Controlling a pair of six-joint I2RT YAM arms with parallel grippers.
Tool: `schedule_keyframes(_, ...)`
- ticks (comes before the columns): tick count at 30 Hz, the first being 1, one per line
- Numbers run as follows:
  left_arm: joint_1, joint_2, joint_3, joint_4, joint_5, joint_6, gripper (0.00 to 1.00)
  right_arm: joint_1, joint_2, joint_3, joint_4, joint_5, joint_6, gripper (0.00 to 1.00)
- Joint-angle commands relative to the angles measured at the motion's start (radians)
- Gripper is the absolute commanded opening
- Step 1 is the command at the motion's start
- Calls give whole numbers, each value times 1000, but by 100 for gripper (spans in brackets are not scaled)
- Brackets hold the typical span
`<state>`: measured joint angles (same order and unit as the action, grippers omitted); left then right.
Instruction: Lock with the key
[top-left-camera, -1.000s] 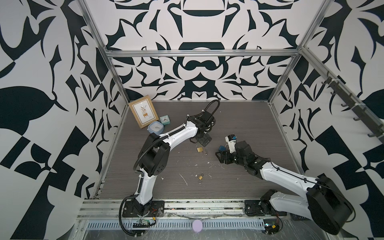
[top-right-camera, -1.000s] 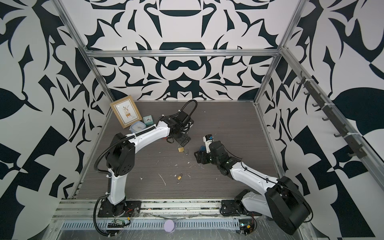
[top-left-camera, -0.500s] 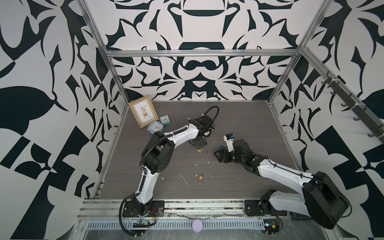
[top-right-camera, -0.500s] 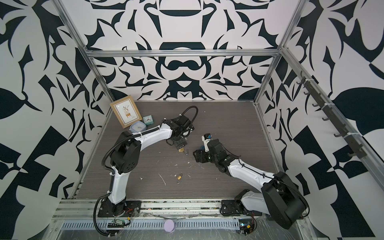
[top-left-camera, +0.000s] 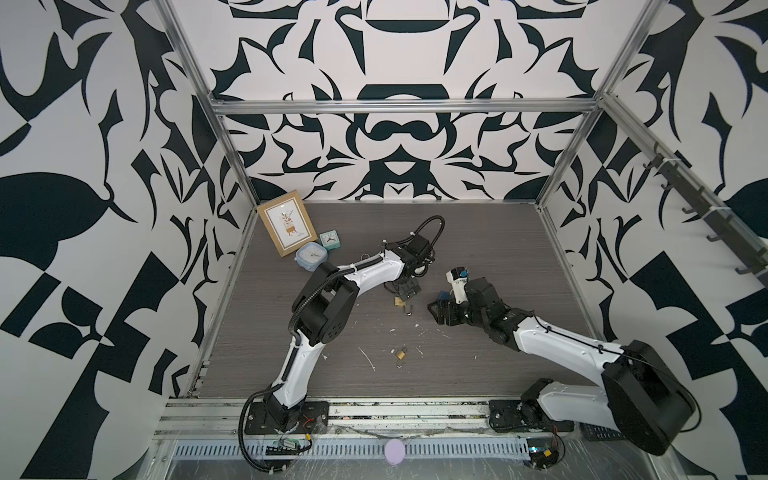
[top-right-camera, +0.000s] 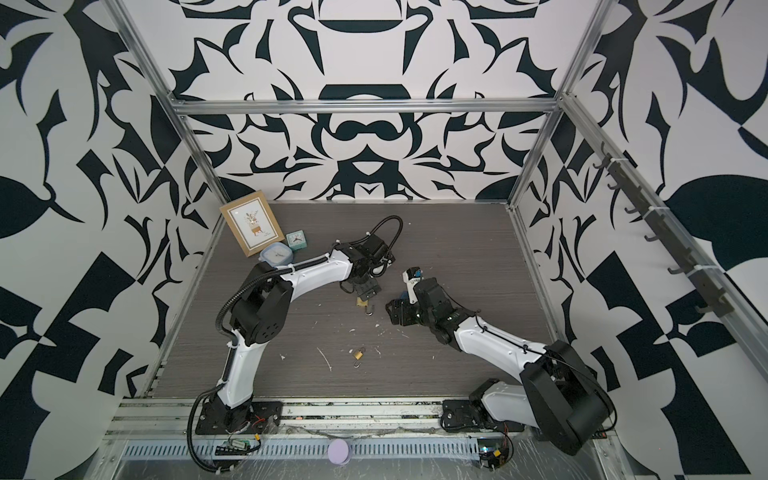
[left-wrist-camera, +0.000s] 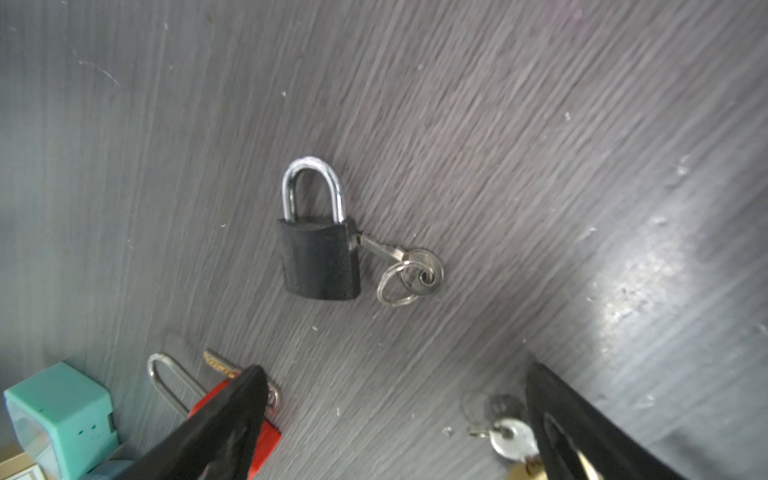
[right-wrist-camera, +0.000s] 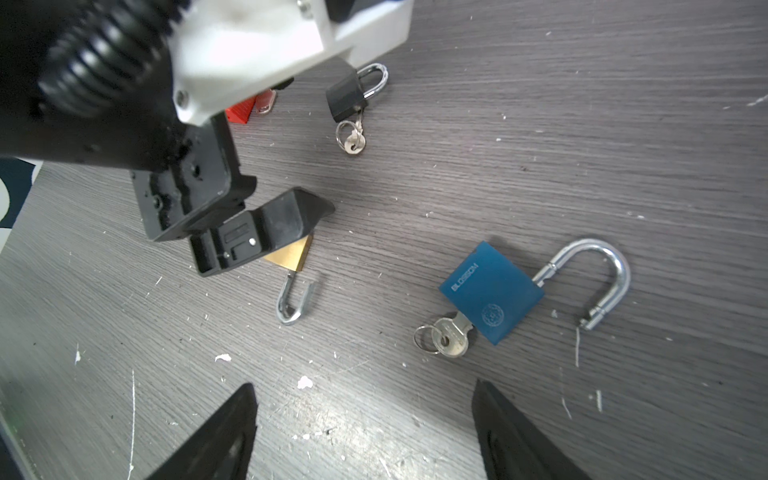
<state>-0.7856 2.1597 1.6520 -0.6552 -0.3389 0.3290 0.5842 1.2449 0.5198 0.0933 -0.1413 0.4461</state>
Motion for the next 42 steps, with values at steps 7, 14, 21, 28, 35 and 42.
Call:
schedule_keyframes(7, -3, -37, -111, -6, -36, -35, 100, 5, -17, 29, 7, 5, 3, 83)
schedule_keyframes(14, -3, -94, -219, 4, -53, -77, 98, 5, 2, 39, 10, -4, 7, 83)
schedule_keyframes(21, -3, -146, -289, -11, -81, -106, 96, 5, -1, 43, 7, -6, 9, 83)
schedule_keyframes(28, -4, -198, -343, -20, -62, -154, 94, 5, 2, 43, 12, -7, 12, 83)
schedule_keyframes(35, -3, -238, -310, 11, -23, -187, 95, 6, 7, 49, 11, -16, 12, 83)
schedule_keyframes(42, -3, -361, -301, 12, 141, -264, 93, 5, -25, 34, 11, 3, 14, 83)
